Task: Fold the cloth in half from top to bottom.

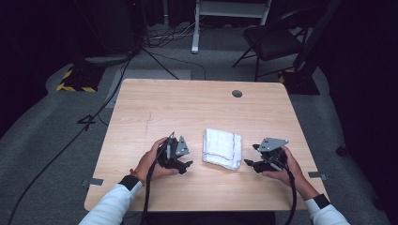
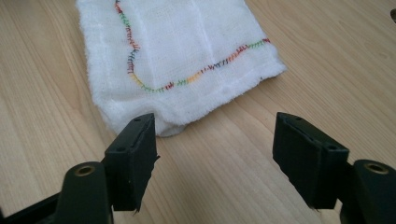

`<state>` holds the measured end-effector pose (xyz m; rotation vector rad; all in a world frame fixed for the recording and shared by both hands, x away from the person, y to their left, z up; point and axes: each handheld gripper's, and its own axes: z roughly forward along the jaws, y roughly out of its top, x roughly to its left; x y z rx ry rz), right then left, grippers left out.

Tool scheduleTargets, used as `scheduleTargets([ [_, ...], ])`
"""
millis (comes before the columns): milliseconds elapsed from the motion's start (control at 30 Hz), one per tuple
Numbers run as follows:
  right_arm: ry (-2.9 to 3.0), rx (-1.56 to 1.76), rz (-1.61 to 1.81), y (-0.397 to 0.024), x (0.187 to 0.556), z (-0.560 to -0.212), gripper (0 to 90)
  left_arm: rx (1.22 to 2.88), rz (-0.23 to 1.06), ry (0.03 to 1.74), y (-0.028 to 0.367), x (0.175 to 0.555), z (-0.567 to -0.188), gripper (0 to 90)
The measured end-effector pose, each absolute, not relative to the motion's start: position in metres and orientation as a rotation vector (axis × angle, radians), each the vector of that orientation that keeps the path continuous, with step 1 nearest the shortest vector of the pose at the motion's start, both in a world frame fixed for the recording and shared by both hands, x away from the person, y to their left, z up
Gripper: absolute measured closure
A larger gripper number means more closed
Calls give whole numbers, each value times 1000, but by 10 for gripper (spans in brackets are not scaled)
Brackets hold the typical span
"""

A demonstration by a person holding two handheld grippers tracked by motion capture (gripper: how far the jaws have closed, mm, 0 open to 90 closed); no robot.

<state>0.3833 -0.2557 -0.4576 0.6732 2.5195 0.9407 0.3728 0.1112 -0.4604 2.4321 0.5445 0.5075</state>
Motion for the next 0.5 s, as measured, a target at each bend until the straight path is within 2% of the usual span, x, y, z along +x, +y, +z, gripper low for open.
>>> scheduleTargets([
  [500,2499,666,854,-284,371,-460,302,2481,583,572,139,352,-465,210],
])
